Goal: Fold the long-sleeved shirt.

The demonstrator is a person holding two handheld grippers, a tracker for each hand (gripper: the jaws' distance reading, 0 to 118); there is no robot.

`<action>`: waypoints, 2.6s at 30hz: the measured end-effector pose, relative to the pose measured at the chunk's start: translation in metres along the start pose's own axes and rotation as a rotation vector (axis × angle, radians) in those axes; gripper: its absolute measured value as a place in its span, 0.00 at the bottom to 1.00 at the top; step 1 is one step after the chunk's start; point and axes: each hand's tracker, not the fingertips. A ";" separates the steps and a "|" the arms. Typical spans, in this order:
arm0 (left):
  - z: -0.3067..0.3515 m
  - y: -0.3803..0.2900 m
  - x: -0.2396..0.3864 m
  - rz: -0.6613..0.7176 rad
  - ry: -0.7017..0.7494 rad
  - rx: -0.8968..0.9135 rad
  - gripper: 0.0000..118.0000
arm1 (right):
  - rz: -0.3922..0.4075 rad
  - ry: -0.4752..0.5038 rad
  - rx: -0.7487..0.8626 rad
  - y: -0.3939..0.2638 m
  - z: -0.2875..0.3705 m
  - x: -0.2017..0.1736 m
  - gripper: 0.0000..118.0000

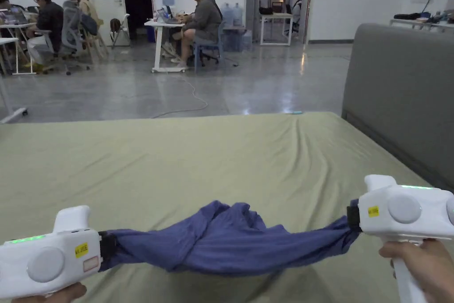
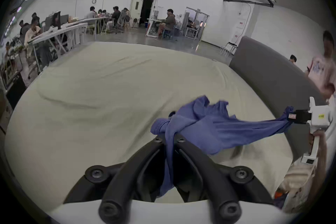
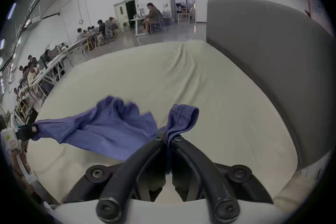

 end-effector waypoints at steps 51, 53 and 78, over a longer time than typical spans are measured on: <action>-0.037 -0.008 0.074 -0.047 -0.170 -0.091 0.11 | -0.029 0.038 -0.115 -0.156 0.062 -0.001 0.00; -0.093 0.014 0.089 -0.052 -0.141 -0.147 0.64 | -0.027 0.041 -0.122 -0.160 0.061 -0.001 0.00; -0.219 0.065 0.107 -0.118 -0.008 -0.257 0.00 | -0.102 0.041 -0.213 -0.168 0.038 0.011 0.00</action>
